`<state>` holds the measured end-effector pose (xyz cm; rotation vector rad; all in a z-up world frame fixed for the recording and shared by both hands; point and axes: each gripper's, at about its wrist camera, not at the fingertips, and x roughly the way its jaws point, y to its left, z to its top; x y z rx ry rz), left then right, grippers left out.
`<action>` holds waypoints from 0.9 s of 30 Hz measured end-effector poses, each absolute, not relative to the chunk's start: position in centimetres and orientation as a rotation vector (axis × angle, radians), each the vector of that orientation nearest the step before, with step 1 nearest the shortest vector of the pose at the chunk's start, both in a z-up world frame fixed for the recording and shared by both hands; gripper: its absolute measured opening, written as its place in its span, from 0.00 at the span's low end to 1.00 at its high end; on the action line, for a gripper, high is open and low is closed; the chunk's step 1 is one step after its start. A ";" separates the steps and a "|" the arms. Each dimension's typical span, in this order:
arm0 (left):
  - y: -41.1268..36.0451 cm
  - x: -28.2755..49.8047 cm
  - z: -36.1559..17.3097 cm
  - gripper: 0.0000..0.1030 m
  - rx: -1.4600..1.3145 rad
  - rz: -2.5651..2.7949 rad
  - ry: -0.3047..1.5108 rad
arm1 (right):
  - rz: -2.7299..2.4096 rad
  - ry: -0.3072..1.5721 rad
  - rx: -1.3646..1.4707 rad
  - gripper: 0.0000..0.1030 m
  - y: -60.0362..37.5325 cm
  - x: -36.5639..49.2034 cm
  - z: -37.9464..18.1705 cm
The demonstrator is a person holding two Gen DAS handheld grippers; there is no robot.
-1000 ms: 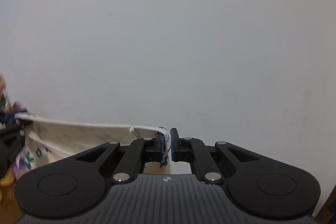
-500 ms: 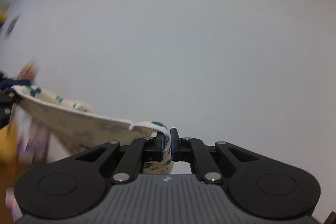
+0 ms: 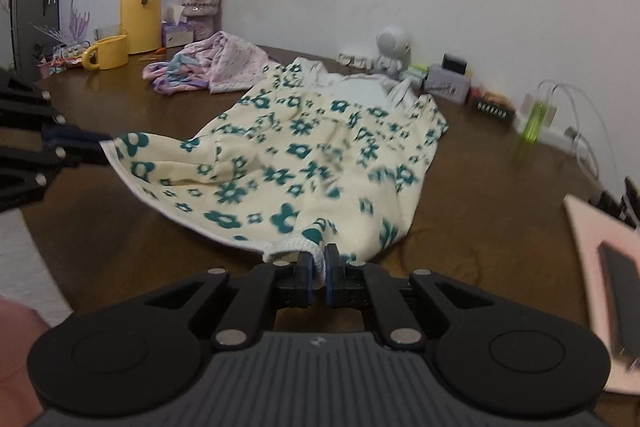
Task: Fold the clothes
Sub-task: 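Lay the shirt flat on the table and open both tools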
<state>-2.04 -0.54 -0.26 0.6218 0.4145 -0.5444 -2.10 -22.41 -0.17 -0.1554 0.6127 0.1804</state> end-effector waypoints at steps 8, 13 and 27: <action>0.3 -1.8 -2.3 0.20 0.602 -0.657 0.506 | 0.233 0.698 -0.088 0.38 -23.5 -2.8 -0.6; 3.5 -2.3 0.0 0.50 0.490 -0.779 0.520 | 0.296 0.682 0.087 0.43 -26.4 -3.5 1.1; -1.6 13.6 2.6 0.65 0.276 -0.566 0.701 | 0.185 0.726 0.020 0.47 -26.1 11.4 0.9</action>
